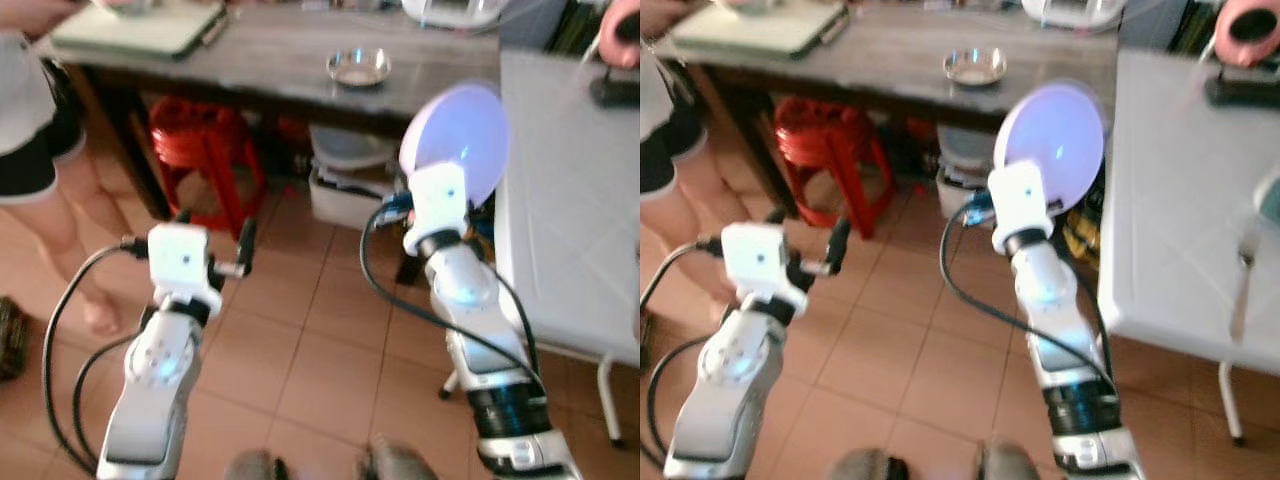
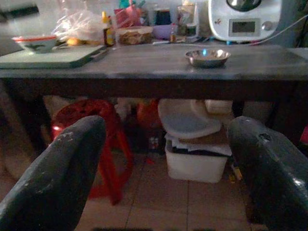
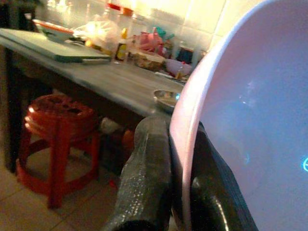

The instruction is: Setting the table

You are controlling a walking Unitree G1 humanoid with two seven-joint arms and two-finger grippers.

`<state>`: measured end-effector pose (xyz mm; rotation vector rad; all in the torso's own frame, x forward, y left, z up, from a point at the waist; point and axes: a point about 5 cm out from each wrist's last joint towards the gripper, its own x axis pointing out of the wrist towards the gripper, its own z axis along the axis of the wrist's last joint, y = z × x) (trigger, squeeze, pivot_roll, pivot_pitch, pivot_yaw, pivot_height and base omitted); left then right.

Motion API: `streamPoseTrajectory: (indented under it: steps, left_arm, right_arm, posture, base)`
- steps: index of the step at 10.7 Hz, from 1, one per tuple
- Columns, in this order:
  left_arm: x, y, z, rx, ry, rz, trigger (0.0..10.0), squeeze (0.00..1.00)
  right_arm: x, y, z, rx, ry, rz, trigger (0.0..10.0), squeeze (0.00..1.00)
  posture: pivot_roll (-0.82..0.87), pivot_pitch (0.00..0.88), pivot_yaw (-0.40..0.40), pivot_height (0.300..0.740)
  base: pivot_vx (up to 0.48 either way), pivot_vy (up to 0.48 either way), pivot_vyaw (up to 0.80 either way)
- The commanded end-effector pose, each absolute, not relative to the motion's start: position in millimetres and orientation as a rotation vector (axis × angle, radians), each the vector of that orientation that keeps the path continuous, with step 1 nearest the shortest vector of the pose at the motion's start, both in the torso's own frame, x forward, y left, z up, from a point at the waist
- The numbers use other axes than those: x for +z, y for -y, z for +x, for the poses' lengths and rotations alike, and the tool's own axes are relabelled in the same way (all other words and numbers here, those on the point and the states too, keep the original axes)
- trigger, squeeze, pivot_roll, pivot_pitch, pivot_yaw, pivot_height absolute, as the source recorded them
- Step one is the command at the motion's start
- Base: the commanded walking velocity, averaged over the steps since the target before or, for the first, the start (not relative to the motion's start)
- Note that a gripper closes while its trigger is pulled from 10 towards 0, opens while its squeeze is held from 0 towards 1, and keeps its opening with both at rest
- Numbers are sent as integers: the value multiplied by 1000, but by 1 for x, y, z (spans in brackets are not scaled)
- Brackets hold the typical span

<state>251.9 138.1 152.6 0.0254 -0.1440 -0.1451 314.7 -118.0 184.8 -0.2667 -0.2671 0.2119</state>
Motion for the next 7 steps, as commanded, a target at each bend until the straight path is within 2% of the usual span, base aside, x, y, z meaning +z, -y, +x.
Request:
streamPoseTrajectory:
  steps: [1,7]
  left_arm:
    - [153,-134,252,-165,147,21,10000,0]
    - [151,-131,253,-139,154,13,10000,0]
  right_arm:
    - [193,123,314,194,298,-271,10000,0]
    - [193,121,305,276,322,-329,10000,0]
  posture:
    - [39,98,33,740]
    - [31,105,22,740]
  base:
    - [480,0,0]
    - [477,0,0]
